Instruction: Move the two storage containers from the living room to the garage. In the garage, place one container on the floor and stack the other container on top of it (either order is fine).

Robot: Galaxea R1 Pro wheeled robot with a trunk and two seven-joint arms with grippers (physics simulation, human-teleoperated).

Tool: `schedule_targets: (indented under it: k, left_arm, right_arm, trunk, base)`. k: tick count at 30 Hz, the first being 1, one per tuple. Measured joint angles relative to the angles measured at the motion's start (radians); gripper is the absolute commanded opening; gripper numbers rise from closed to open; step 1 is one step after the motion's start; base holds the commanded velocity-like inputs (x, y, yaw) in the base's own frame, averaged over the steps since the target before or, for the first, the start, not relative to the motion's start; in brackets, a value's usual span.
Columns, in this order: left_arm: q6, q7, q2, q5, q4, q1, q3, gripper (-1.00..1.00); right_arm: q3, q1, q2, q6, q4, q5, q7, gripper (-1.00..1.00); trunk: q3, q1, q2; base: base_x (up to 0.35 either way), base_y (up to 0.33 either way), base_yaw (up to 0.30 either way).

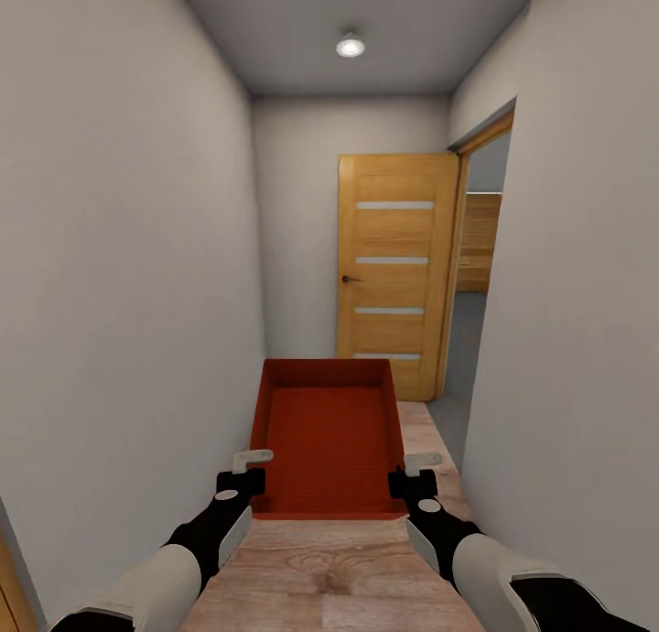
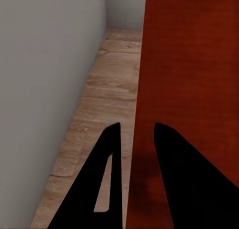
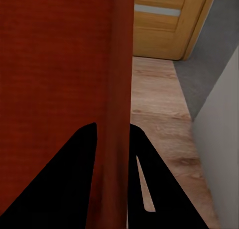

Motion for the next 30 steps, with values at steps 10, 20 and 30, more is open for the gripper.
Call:
schedule_targets:
  k: [10, 20, 30]
  left_arm:
    - [0.000, 0.000, 0.000, 0.000, 0.000, 0.000, 0.000, -1.00]
    - [0.000, 0.000, 0.000, 0.000, 0.000, 0.000, 0.000, -1.00]
    - [0.000, 0.000, 0.000, 0.000, 0.000, 0.000, 0.000, -1.00]
  right_arm:
    - [0.000, 0.000, 0.000, 0.000, 0.000, 0.000, 0.000, -1.00]
    - [0.000, 0.000, 0.000, 0.000, 0.000, 0.000, 0.000, -1.00]
    - [0.000, 0.000, 0.000, 0.000, 0.000, 0.000, 0.000, -1.00]
  trunk:
    - [0.000, 0.000, 0.000]
    - [0.000, 0.000, 0.000]
    - [0.000, 0.000, 0.000]
  base:
    - [0.326, 0.000, 0.000]
    - [0.326, 0.000, 0.000]
    - [0.326, 0.000, 0.000]
